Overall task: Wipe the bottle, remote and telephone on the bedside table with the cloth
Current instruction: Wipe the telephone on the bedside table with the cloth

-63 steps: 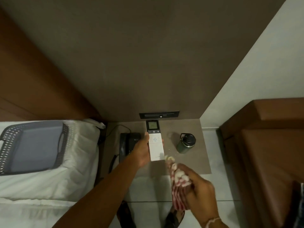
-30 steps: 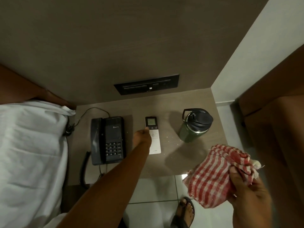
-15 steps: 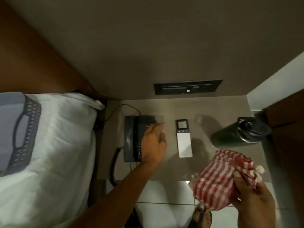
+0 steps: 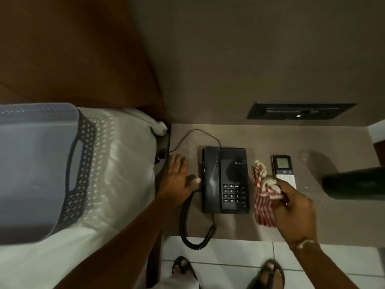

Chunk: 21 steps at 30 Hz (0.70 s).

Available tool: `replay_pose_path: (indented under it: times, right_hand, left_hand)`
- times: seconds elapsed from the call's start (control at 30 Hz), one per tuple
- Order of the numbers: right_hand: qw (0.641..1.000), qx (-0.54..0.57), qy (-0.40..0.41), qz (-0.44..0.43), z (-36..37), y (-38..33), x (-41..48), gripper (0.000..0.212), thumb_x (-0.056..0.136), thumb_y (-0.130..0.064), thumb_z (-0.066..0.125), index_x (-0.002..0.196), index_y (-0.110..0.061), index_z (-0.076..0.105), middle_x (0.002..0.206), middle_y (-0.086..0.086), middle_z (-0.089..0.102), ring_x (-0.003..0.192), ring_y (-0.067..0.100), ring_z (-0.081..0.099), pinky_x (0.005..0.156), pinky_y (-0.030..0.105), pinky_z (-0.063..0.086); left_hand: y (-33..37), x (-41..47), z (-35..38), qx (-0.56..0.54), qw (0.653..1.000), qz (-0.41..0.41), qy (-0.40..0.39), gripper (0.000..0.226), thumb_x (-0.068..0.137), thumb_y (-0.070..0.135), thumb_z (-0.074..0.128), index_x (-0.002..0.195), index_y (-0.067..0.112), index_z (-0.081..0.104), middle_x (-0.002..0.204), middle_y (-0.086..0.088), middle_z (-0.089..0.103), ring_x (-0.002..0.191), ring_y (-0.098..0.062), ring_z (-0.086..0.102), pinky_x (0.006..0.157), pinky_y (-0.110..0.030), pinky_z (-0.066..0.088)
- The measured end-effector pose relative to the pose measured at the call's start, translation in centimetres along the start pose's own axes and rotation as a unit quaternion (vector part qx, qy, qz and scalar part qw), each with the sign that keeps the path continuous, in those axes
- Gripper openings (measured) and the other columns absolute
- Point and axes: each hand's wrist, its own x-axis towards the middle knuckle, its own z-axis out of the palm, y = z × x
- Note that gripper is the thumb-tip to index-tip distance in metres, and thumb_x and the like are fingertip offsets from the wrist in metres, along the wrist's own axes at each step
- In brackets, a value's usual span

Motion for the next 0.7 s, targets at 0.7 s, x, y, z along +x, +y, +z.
replay_pose_path:
  times: [0.7]
  right_hand:
    - [0.866, -0.342, -0.136, -0.338, 10.2, -2.3, 9.1, 0.063, 0.08, 0.0, 0.061, 0.138, -0.021, 0.051, 0.149, 0.004, 0.044, 0.139, 0.023, 0.036, 0.107, 0.038, 0.034]
  left_hand:
    - [-2.0, 2.6, 2.7, 0.016, 0.996, 0.057, 0.07, 0.114, 0.072, 0.091, 0.021, 0.156, 0.015, 0.018, 0.167, -0.014, 0.004, 0.154, -0.031, -0.003, 0.123, -0.051, 0.001]
